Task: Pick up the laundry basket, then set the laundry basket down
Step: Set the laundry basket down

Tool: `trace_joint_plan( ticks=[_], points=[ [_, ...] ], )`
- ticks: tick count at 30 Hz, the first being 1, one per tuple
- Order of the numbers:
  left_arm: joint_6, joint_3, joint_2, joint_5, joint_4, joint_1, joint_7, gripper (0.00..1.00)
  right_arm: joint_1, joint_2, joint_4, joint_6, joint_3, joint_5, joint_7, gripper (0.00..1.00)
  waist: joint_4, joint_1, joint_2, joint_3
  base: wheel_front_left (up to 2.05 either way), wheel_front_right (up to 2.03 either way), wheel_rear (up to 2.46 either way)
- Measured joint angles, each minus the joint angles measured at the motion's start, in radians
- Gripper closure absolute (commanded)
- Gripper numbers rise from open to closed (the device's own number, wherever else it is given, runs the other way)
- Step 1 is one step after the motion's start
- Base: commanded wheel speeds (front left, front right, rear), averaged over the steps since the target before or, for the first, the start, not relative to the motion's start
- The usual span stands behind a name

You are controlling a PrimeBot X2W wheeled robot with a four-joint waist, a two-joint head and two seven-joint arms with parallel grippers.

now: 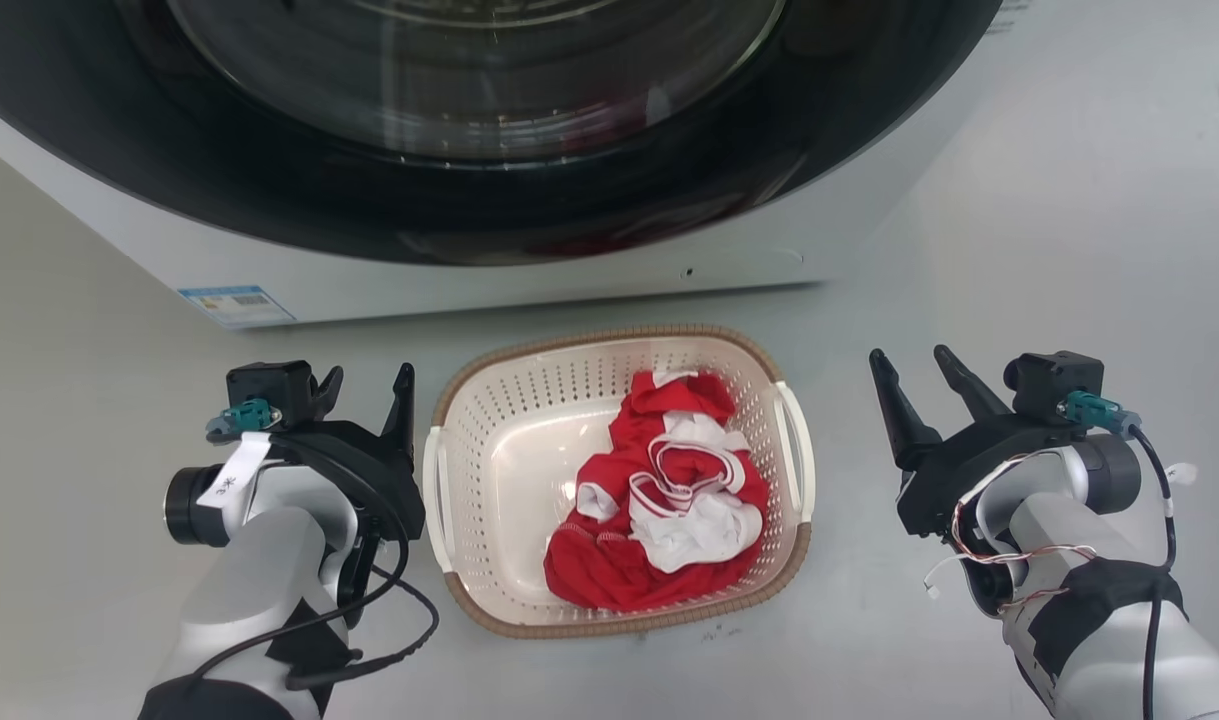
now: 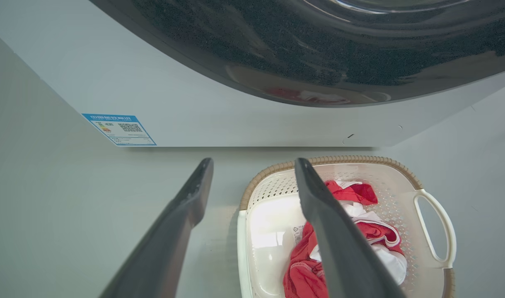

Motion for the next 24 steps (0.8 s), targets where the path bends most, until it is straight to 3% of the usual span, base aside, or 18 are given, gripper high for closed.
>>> trace_joint_plan(
  ticks=[8, 24],
  points=[
    [0.012, -0.006, 0.007, 0.018, -0.084, 0.036, -0.001, 0.00, 0.039, -0.019, -0.070, -0.016, -0.030, -0.016, 0.000, 0.00, 0.003, 0.0000, 0.0000, -0.096, 0.00, 0.00, 0.00],
    [0.089, 0.016, 0.053, 0.083, -0.368, 0.221, -0.001, 0.00, 0.180, -0.048, -0.264, -0.071, -0.099, -0.072, 0.000, 0.00, 0.008, 0.0001, -0.0001, -0.247, 0.00, 0.00, 0.00]
  ],
)
